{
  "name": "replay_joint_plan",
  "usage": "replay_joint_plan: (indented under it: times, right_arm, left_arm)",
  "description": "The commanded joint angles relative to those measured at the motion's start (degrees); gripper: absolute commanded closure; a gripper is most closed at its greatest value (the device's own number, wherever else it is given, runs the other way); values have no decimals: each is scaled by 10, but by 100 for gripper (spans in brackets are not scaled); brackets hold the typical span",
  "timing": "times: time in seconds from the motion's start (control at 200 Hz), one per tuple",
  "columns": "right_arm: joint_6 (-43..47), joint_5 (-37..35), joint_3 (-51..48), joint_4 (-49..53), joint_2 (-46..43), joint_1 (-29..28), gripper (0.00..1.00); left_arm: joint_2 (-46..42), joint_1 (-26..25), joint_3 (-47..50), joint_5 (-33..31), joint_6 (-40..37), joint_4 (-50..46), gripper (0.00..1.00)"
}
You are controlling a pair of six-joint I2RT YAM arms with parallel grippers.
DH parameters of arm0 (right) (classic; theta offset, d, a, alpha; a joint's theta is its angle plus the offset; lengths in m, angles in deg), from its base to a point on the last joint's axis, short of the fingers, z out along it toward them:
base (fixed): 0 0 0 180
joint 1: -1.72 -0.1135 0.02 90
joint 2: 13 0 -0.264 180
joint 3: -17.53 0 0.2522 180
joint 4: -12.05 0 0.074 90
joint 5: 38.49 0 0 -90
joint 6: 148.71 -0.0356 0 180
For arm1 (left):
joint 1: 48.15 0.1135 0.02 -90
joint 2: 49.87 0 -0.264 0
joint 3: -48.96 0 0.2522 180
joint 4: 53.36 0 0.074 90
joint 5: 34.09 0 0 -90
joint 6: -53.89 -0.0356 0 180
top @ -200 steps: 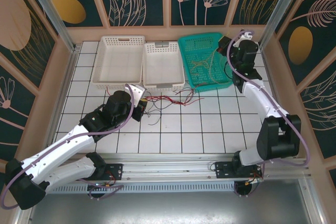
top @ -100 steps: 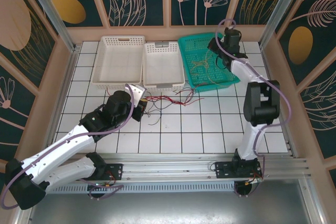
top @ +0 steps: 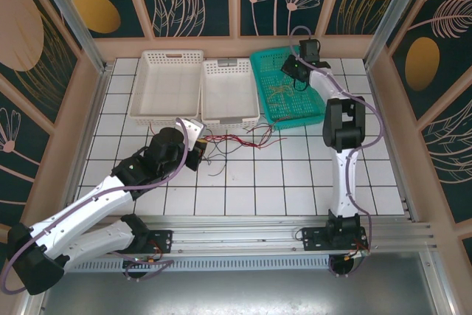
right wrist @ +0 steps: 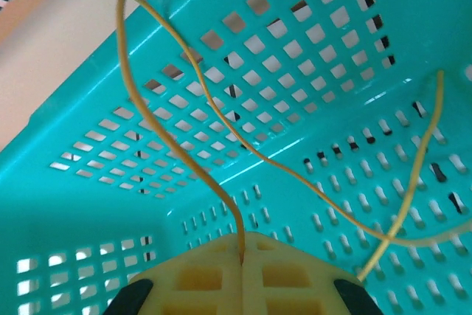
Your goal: Untangle the cables
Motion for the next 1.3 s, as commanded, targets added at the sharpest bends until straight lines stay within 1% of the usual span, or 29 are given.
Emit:
replay_joint_plan:
  times: [0.0,0.075,0.175,0.26,0.32,0.35,0.42,0.696,0.856,0.906,0.976,1.031,1.126,1.226,1.296]
  right_arm:
    - [24,-29,48,59,21,-13,100]
    - [29,-33,54,68,25,-17,100]
    - [23,-34,23,62,11,-18,100]
    - [17,-36,-15,52,-15,-19,82]
    - [12,-31,-55,32,-50,-21,68]
    - [10,-28,-74,22,-68,-22,64]
    - [8,-19,-117,-2,-111,-22,58]
    - [10,-16,-205,-27,-248,-26,45]
    - [7,-7,-256,-33,-316,-33,43]
    - [0,6,-299,-57,-351,-40,43]
    - [-11,47,-364,-103,-401,-54,43]
    - [-16,76,-417,-134,-433,-77,45]
    - [6,157,-486,-179,-475,-130,46]
    - [33,191,-533,-200,-502,-192,47]
    - [59,195,-558,-204,-514,-223,49]
  left_arm:
    - [-4,2,0,7,-7,14,100]
    - [-6,1,0,7,-7,14,100]
    - [-8,2,1,7,-7,14,100]
    - [-8,2,0,8,-7,14,100]
    - [-6,2,1,10,-7,15,100]
    - [-5,2,-1,11,-7,14,100]
    - [-2,2,-1,13,-7,14,100]
    - [3,2,-2,16,-7,13,100]
    - [10,2,-3,19,-7,12,100]
    - [11,2,-3,18,-7,12,100]
    - [11,2,-4,18,-7,11,100]
    - [10,2,-4,21,-7,11,100]
    - [8,2,-4,24,-6,10,100]
    - [10,2,-3,34,-6,13,100]
    - [13,2,-5,39,-6,13,100]
